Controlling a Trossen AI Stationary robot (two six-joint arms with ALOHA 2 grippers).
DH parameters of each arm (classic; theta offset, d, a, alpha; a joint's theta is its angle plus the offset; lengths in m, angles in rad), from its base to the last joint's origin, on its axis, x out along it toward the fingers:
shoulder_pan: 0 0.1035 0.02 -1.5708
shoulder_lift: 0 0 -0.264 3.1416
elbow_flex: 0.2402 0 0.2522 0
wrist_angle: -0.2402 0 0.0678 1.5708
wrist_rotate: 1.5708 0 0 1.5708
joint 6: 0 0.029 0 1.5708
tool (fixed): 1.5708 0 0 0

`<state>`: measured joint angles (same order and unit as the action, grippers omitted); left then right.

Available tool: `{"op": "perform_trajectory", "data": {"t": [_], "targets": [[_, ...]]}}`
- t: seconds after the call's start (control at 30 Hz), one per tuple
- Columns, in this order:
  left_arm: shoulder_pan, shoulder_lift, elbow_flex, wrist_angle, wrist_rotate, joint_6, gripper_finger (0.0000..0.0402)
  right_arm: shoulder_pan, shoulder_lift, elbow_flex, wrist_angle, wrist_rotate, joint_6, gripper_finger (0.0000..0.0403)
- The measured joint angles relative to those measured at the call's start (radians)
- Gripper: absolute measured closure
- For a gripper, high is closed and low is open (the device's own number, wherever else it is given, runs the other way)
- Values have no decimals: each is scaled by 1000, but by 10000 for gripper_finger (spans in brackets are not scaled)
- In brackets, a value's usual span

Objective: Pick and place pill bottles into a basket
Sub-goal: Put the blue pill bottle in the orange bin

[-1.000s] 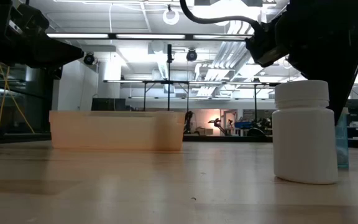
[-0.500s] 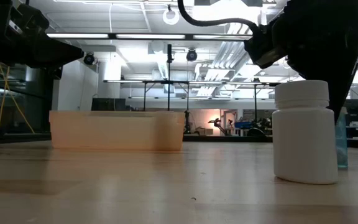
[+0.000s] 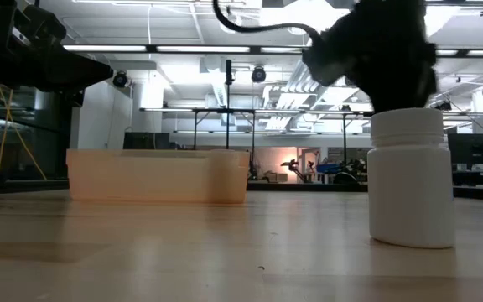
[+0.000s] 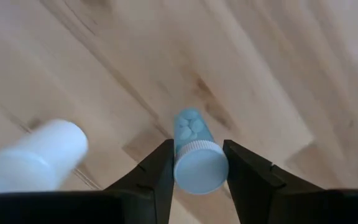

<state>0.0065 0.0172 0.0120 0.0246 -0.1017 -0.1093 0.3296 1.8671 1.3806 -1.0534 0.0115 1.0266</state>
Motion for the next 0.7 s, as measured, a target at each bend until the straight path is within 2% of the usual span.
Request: {"op": "perform_trajectory", "data": {"t": [0.53, 0.7], "targets": [[0, 0, 0, 0, 0, 0, 323, -216, 0, 282, 6, 193, -486, 279], [0, 0, 0, 0, 0, 0, 323, -298, -1, 330, 87, 194, -625, 279]]}}
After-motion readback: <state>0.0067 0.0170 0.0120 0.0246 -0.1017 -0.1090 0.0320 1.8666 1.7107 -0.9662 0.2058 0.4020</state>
